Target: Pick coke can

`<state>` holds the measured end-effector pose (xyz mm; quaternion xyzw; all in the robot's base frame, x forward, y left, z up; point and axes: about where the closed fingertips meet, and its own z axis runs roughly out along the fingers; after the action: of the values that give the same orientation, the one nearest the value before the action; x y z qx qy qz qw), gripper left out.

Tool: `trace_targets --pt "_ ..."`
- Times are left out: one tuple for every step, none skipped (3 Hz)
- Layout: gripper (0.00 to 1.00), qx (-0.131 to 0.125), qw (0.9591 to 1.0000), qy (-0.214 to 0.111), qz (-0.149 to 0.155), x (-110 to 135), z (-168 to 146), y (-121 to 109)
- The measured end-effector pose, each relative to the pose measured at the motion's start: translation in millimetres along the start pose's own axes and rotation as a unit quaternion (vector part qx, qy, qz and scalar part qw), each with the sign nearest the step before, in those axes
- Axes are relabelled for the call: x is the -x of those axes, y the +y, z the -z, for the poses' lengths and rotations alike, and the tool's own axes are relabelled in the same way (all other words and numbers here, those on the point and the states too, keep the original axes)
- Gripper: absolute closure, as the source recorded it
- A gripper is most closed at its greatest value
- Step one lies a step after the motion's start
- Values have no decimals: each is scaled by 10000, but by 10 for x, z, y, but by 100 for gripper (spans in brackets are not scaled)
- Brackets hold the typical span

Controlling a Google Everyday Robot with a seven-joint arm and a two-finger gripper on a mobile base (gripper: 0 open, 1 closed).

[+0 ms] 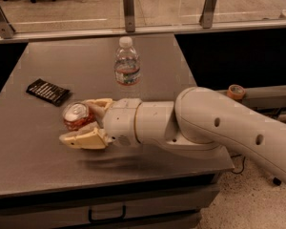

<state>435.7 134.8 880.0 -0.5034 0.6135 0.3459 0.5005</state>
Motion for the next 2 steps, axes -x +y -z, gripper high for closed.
trace_targets --pt "65 179 9991 -129 352 76 -115 78" --pt "88 372 9978 -424 350 256 -99 142"
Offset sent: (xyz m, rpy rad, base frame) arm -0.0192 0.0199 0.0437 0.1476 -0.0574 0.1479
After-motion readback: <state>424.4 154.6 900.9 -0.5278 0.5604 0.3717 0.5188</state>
